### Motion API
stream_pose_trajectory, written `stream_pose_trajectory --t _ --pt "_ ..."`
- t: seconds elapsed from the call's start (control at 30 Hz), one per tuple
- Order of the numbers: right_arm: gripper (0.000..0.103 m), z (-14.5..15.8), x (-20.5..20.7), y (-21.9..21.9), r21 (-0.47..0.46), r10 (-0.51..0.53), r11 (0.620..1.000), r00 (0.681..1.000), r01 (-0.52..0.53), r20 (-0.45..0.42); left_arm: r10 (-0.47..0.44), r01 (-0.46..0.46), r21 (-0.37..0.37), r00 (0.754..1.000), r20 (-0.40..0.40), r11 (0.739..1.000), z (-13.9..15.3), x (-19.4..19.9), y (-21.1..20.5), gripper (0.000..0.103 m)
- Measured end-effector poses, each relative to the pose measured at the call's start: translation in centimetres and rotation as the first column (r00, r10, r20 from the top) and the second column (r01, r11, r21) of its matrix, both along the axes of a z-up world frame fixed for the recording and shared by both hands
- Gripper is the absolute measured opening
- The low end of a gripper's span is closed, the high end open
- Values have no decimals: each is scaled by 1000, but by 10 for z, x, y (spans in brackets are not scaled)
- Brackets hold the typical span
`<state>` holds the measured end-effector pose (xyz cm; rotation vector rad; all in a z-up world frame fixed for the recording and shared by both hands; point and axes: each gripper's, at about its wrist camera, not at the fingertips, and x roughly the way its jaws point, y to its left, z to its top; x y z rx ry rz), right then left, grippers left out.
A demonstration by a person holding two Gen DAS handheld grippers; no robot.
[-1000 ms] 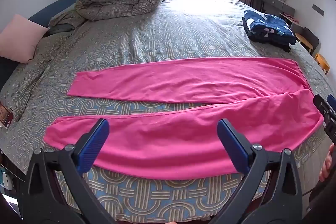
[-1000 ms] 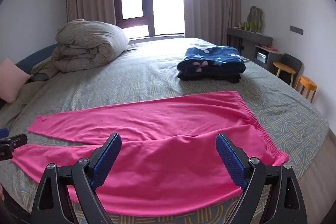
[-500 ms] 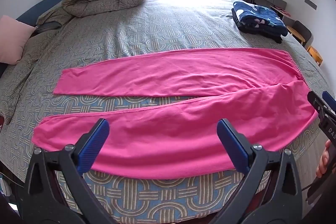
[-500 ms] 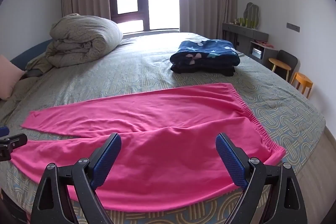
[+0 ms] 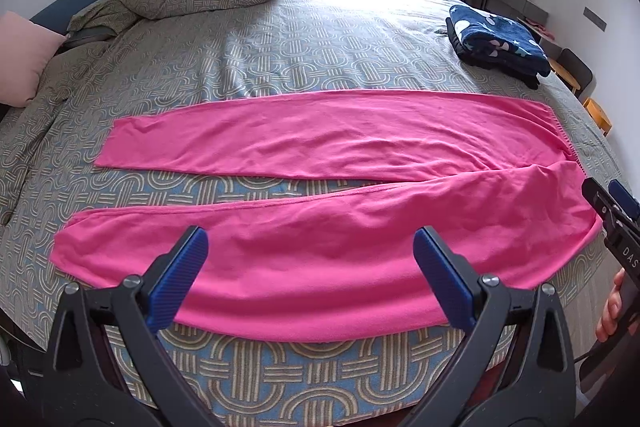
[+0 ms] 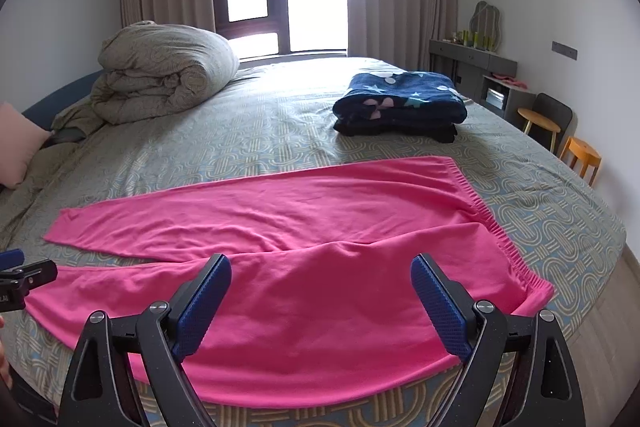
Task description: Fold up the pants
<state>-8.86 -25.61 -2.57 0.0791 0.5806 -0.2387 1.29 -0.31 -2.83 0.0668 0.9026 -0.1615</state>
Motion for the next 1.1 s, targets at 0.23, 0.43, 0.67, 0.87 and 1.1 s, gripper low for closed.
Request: stream_pose_trajectory --t 0.23,0.43,0.67,0.87,1.1 --pt "93 -1 3 -1 2 11 1000 1000 -11 -13 1 -1 -3 1000 8 1000 0 1 3 102" --pt "93 -1 5 -1 6 9 1000 1000 -9 -16 -3 3 -7 1000 10 1000 -1 2 4 102" --pt "93 -2 8 0 9 12 1000 1000 -11 -29 8 -8 -19 1000 7 1000 -2 3 7 102" --pt "93 0 4 2 -4 13 1000 1000 -13 -15 11 -11 -22 1000 2 1000 -2 4 8 102" --pt "93 -1 5 -3 18 8 1000 1000 -8 -24 19 -19 -25 1000 4 999 -2 2 9 102"
